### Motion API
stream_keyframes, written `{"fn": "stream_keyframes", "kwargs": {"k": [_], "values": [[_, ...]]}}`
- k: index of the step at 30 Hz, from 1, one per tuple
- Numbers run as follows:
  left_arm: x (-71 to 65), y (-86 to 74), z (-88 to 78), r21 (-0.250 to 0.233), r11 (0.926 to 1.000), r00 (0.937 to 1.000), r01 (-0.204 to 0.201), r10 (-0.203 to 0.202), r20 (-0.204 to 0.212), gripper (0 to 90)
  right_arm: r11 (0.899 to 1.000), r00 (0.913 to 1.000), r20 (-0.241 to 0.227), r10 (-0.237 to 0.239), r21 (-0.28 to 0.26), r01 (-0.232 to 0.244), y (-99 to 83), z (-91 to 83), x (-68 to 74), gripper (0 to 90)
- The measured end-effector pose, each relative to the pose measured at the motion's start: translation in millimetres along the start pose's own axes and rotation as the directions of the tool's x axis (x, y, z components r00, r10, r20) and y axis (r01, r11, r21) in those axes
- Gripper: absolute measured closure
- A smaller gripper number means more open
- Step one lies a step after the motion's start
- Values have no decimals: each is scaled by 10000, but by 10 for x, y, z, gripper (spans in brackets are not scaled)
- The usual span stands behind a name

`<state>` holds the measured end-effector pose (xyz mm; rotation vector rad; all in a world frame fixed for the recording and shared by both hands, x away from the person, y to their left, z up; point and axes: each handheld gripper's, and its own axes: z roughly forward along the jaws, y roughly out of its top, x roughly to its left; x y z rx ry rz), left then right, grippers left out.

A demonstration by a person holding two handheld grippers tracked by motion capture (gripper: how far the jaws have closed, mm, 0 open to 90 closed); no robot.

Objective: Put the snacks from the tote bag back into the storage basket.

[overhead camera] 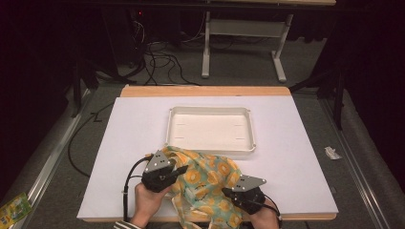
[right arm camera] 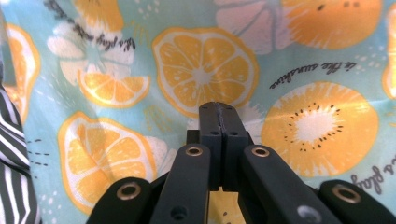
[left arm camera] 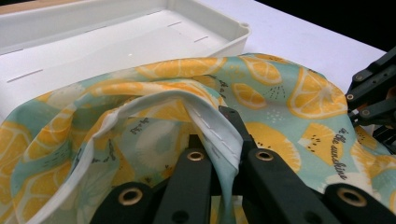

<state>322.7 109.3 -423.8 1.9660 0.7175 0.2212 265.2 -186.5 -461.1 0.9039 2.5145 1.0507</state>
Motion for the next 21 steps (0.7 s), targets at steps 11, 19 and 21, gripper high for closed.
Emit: {"fn": "stream_keyframes", "kwargs": {"k": [11, 19, 21], "values": [[-77, 104, 10, -156, 9997, 9995, -211, 215, 235, 900, 9988, 10000, 20, 61, -485, -60, 58, -77, 10, 900], [-126, 201, 86, -144, 9991, 9986, -404, 408, 330, 900, 9917, 9992, 25, 396, -1225, -390, 148, -209, -41, 758], [-130, 212, 107, -93, 9990, 9985, -431, 434, 331, 900, 9886, 9988, 85, 480, -1430, -463, 163, -236, -56, 699]]}}
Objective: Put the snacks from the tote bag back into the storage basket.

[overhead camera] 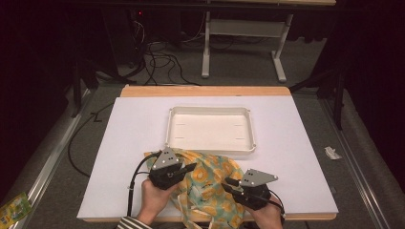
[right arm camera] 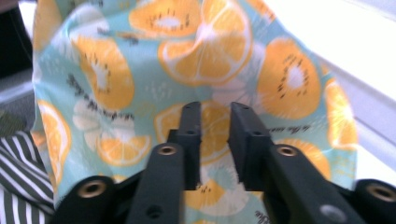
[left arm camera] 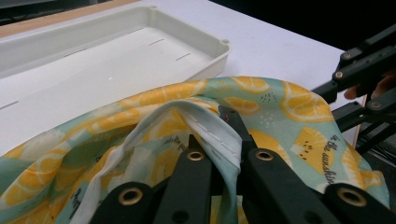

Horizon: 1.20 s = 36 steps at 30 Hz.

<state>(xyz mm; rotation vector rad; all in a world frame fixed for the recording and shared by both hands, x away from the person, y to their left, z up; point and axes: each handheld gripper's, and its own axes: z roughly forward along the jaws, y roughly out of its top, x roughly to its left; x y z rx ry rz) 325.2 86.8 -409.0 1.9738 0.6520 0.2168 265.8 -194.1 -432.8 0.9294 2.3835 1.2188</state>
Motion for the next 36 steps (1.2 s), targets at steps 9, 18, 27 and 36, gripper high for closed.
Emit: {"fn": "stream_keyframes", "kwargs": {"k": [9, 18, 27, 36], "values": [[0, 19, 83, 140, 9999, 10000, -8, 8, -24, 900, 9989, 9999, 88, 123, -460, -119, 86, -78, -21, 546], [3, 26, 137, 202, 9998, 10000, -8, 10, -88, 900, 9971, 9997, -187, 176, -732, -189, 199, -142, 3, 521], [-31, 25, 155, 205, 9997, 9999, -101, 101, -17, 900, 9975, 9993, -233, 282, -635, -297, 333, -16, -1, 533], [-43, 23, 114, 110, 9998, 9999, -165, 165, -18, 900, 9996, 9998, -120, 151, -240, -154, 351, 65, -31, 900]]}}
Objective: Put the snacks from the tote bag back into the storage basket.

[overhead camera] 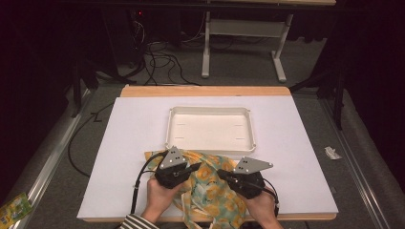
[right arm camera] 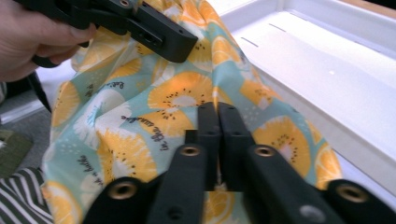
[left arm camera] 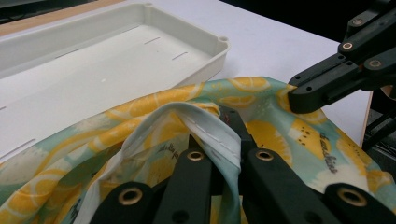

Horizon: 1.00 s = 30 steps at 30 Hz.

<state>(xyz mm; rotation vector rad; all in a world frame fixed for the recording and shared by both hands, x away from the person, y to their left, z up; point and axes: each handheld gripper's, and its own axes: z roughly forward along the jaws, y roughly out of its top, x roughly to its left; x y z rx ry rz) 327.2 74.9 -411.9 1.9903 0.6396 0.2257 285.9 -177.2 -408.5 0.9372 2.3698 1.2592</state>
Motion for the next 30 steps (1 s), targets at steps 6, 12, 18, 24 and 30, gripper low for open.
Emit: {"fn": "stream_keyframes", "kwargs": {"k": [6, 12, 18, 24, 30], "values": [[-14, -3, -33, -69, 10000, 10000, -63, 63, 25, 898, 9998, 9998, 184, 8, -178, -5, 18, -57, -35, 900], [-6, -20, -83, -58, 9999, 10000, -87, 87, 29, 865, 9990, 9983, 579, 112, -437, -87, 60, -150, -170, 900], [5, -60, -156, -96, 9999, 10000, -32, 32, -5, 827, 9976, 9945, 908, 517, -497, -473, 44, -179, -357, 900], [8, -98, -224, -116, 9999, 10000, 11, -12, -98, 780, 9958, 9898, 1114, 885, -348, -851, -10, -152, -513, 900], [-11, -149, -277, -21, 10000, 9998, -71, 70, -180, 751, 9935, 9848, 1313, 1136, -211, -1118, -66, -98, -624, 900]]}}
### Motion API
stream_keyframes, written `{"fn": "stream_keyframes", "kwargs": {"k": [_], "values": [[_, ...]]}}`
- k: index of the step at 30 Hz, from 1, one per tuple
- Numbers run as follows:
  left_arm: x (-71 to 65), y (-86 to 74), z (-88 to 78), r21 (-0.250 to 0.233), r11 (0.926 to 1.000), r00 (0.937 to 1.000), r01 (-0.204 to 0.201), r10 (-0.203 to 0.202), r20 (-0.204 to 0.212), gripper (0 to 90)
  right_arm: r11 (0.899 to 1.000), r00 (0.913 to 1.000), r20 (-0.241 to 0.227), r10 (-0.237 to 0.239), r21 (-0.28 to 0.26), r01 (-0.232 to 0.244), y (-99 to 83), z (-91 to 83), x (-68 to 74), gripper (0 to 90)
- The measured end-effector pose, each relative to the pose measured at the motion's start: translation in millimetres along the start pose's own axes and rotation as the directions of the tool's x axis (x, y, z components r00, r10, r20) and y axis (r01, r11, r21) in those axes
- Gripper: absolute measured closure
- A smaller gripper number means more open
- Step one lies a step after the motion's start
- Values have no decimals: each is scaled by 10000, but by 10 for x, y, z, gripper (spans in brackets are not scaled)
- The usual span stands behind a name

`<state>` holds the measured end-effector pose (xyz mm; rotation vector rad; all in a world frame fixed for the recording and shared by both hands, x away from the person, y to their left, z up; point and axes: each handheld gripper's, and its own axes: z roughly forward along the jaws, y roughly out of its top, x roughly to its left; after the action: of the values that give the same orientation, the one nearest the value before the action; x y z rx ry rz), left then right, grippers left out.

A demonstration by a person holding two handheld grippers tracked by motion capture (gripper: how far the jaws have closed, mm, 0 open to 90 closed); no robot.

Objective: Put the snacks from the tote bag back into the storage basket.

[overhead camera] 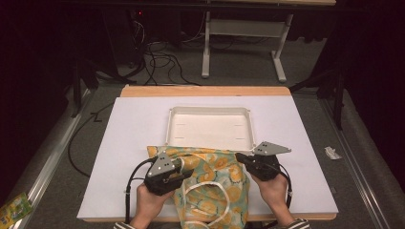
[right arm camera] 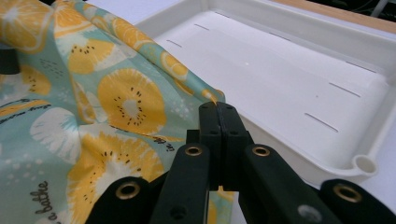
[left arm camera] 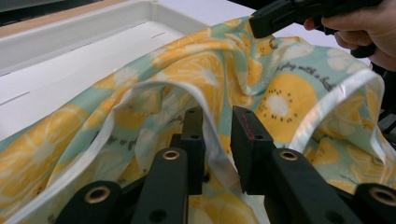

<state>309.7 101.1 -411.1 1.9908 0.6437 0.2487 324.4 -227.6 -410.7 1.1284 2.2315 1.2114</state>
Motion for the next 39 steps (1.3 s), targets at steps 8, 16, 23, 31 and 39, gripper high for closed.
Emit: {"fn": "stream_keyframes", "kwargs": {"k": [8, 16, 23, 31, 39], "values": [[19, -50, -30, 56, 10000, 9999, 56, -56, 107, 796, 9990, 9990, 205, 387, 224, -392, -59, 72, -117, 900], [5, -35, 65, 372, 9992, 9995, -118, 107, 299, 900, 9983, 9989, 152, 439, 385, -444, -105, 137, -157, 900], [-20, 12, 98, 195, 9996, 9989, -224, 216, 405, 900, 9982, 9989, 158, 433, 396, -439, -125, 110, -151, 853], [-24, 40, 107, 64, 9998, 9987, -171, 167, 491, 900, 9994, 9993, 94, 348, 53, -349, -128, -49, -87, 729], [2, 71, 138, -10, 10000, 9987, -81, 81, 511, 900, 9993, 9999, -2, 151, -345, -151, -120, -252, -8, 679]]}}
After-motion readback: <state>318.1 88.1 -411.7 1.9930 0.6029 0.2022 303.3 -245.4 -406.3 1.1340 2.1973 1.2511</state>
